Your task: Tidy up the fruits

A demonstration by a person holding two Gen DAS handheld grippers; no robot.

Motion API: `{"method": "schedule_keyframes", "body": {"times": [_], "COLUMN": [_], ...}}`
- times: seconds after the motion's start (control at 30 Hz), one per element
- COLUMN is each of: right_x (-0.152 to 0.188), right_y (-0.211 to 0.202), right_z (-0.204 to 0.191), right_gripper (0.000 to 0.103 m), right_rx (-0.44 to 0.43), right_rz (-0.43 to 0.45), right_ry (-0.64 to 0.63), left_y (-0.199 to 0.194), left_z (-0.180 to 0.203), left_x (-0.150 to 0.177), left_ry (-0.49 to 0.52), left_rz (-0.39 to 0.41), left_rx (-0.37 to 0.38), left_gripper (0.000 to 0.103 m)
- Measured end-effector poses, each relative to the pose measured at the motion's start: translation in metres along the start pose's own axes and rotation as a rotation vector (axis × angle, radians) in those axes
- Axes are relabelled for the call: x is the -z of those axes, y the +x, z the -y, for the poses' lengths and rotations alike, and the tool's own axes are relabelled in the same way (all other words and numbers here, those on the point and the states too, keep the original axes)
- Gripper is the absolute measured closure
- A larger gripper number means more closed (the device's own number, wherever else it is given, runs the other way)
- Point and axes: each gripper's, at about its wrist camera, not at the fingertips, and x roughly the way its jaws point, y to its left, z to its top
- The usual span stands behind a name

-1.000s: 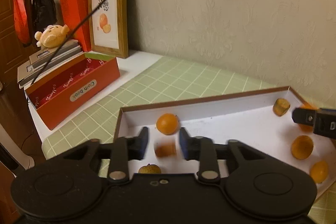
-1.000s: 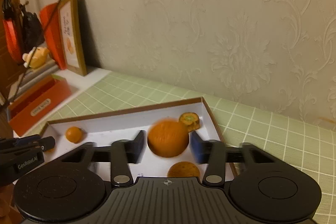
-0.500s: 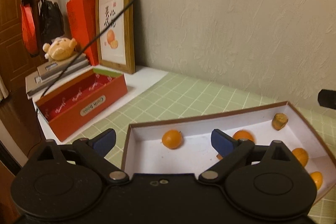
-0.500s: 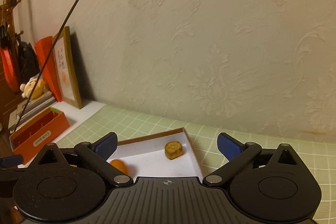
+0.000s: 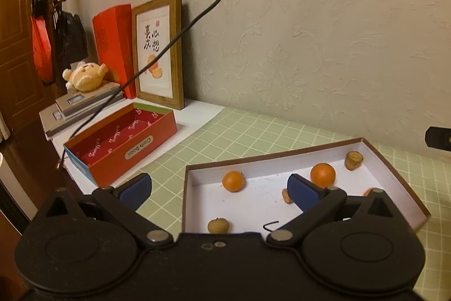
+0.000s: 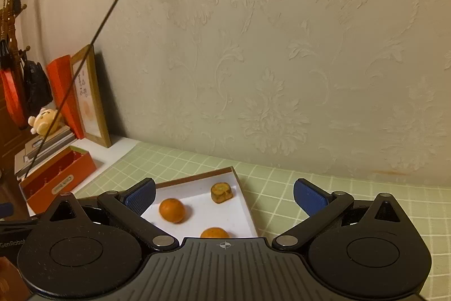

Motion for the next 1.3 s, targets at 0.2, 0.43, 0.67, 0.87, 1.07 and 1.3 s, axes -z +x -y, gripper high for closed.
{"method": "schedule_keyframes", "body": {"times": [0.2,0.43,0.67,0.87,1.07,1.3], "right_x": [0.0,0.005,0.01,0.016,0.024,0.038], "right_y": [-0.039,-0.09,-0.141,-0.183,-0.219,-0.259], "right_z": [0.0,-0.005,-0.013,-0.019,-0.025,-0.029], "right_gripper": [0.0,0.0,0.0,0.0,0.0,0.0], "right_rx": [-0.008,-0.02,-0.018,-0.012,0.016,0.056], "right_rz": [0.001,0.002,0.004,0.009,0.022,0.05], "right_ry": [0.0,0.005,-0.004,-0.006,-0.025,-0.024], "left_y": [-0.035,-0.075,-0.116,-0.149,-0.181,-0.21], "left_z": [-0.004,-0.007,-0.001,0.004,0.01,0.019], "left_x": [0.0,0.005,0.01,0.013,0.015,0.027], "left_ry": [0.02,0.019,0.011,0.016,0.032,0.062], "left_rz": [0.007,-0.017,-0.042,-0.029,-0.001,0.019], "left_rx": [-0.002,0.025,0.078,0.116,0.15,0.18], "left_gripper": [0.006,0.006,0.006,0.006,0.006,0.006]}}
